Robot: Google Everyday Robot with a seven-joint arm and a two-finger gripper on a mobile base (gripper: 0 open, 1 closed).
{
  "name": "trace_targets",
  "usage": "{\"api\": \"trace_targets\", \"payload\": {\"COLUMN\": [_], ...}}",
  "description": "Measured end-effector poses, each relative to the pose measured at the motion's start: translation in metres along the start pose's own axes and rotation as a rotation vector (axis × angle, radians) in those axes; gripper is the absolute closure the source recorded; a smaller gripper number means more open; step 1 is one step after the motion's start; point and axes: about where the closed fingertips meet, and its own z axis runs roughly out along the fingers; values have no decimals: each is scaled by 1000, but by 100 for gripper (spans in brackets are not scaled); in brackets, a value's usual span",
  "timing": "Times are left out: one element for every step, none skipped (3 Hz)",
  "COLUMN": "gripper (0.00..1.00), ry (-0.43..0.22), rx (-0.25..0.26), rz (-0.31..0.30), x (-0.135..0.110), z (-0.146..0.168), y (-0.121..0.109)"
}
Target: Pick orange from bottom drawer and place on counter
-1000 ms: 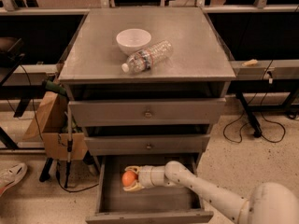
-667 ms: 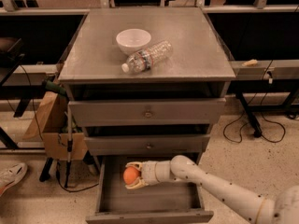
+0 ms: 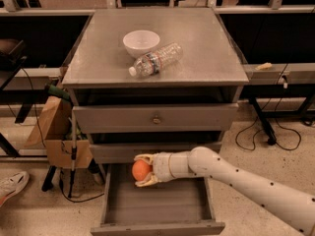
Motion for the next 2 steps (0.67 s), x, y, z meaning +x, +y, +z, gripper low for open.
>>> {"api": "trace_targets", "payload": {"gripper": [100, 100], "ry": [25, 25], "rx": [6, 6], "rz": [-35, -35], "x": [-10, -10], "z": [-11, -11], "y": [-13, -13]}}
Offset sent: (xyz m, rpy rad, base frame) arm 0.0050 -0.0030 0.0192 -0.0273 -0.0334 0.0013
